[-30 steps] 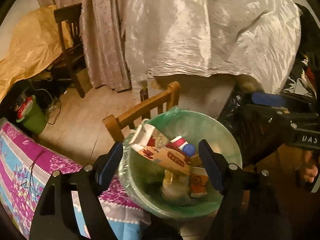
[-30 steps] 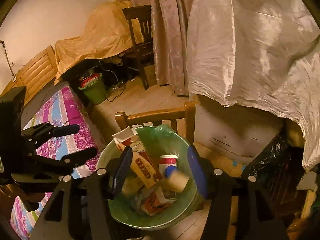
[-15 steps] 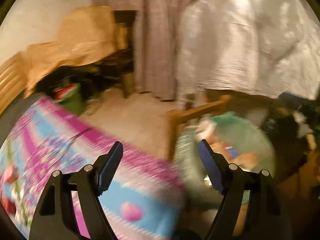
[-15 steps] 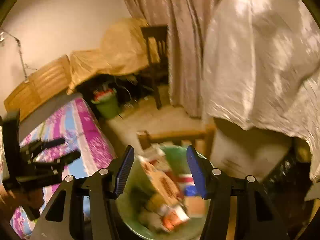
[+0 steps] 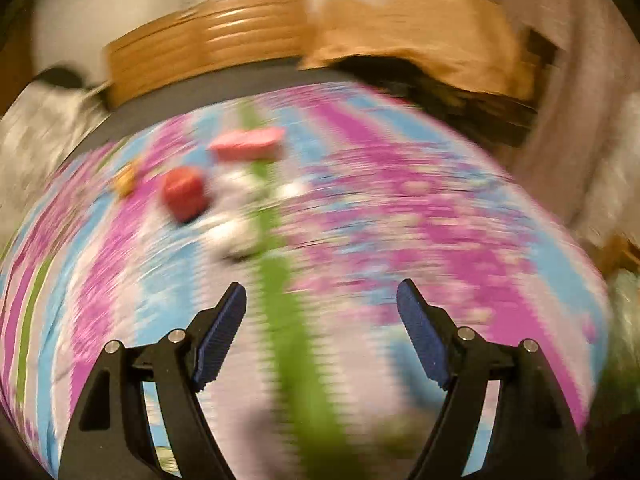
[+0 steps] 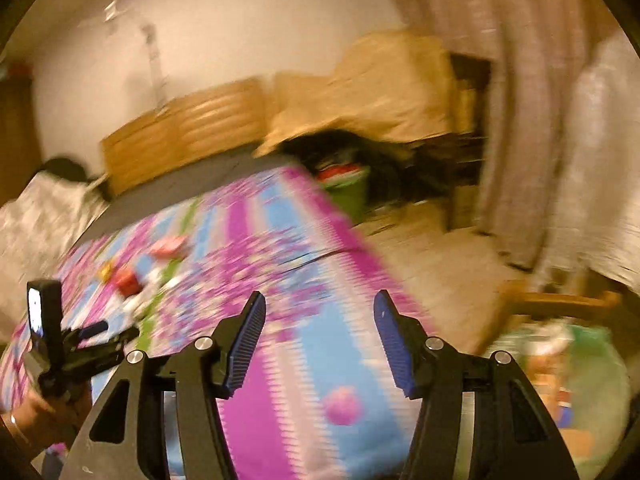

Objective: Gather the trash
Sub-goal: 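Move both open grippers back to the bedspread trash, then grasp white cloth bundle with left gripper while right grasps white tied bag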

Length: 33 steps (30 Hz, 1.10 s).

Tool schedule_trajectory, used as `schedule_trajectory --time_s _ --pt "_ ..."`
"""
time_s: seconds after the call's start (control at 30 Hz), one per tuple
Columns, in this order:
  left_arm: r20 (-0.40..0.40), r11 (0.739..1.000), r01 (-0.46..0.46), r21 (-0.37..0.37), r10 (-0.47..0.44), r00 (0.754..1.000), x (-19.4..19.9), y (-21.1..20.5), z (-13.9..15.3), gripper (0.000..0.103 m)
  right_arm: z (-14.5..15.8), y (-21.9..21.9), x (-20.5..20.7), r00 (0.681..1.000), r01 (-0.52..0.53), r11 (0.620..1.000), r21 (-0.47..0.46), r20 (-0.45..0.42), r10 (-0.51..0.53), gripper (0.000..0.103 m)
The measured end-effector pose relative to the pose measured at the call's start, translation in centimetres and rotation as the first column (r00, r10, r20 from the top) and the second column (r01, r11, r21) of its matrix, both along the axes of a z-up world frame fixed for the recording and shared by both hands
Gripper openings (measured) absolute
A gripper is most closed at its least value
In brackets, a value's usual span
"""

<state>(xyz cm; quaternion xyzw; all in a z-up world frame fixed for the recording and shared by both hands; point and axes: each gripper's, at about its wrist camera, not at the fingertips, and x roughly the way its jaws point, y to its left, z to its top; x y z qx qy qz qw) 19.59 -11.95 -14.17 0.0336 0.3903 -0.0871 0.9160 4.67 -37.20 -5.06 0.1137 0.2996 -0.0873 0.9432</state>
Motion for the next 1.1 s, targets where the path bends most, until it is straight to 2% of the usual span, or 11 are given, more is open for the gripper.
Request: schedule_trajectory --time_s 0.17,0.43,0.57,0.63,0.73,0.83,0.93,0.97,1.0,1.03,1.1 --pt "-0.043 0.979 -0.175 -0.105 0.171 0.984 3.3 6.7 -0.9 0.074 -2.7 7.1 9.4 0.986 -0.151 0.988 -0.01 -0.071 0.15 0.059" --pt "-0.086 0.952 -0.217 -0.215 0.203 0.975 10.4 7.3 -2.6 0.078 -4.8 12.9 27.7 0.937 -0.331 0.943 -0.048 -0.136 0.322 0.069" --pt "-0.14 0.952 -0.221 -0.213 0.194 0.971 12.7 6.5 -4.6 0.078 -6.4 17.8 37.9 0.812 -0.538 0.842 0.051 -0.238 0.533 0.069" --pt "-0.163 0.941 -0.253 -0.227 0.219 0.962 13.0 7.0 -5.8 0.062 -8.1 20.9 41.8 0.73 -0.621 0.781 0.073 -0.309 0.609 0.067" --pt "-0.178 0.902 -0.288 -0.322 0.241 0.954 12.4 8.2 -7.0 0.059 -10.8 24.7 45.3 0.62 -0.701 0.706 0.101 -0.404 0.673 0.053" --pt "-0.157 0.901 -0.289 -0.323 0.25 0.955 12.0 7.9 -7.1 0.061 -12.9 27.0 46.6 0.567 -0.733 0.673 0.098 -0.458 0.684 0.051" --pt "-0.156 0.895 -0.296 -0.333 0.258 0.954 12.1 7.9 -7.3 0.06 -15.4 28.0 47.4 0.541 -0.725 0.679 0.11 -0.519 0.662 0.044" --pt "-0.154 0.895 -0.293 -0.336 0.255 0.955 12.2 7.8 -7.2 0.059 -15.9 28.1 47.2 0.534 -0.727 0.677 0.111 -0.529 0.66 0.027" --pt "-0.151 0.897 -0.288 -0.337 0.25 0.956 12.3 7.8 -7.2 0.054 -16.0 28.3 47.1 0.541 -0.732 0.675 0.091 -0.525 0.657 0.027" --pt "-0.149 0.896 -0.268 -0.354 0.229 0.962 12.4 7.9 -7.2 0.035 -15.6 28.3 46.7 0.552 -0.736 0.673 0.074 -0.51 0.66 0.027" --pt "-0.147 0.895 -0.255 -0.367 0.215 0.965 12.3 7.9 -6.7 0.032 -14.2 27.7 45.5 0.586 -0.728 0.683 0.064 -0.458 0.668 0.027"
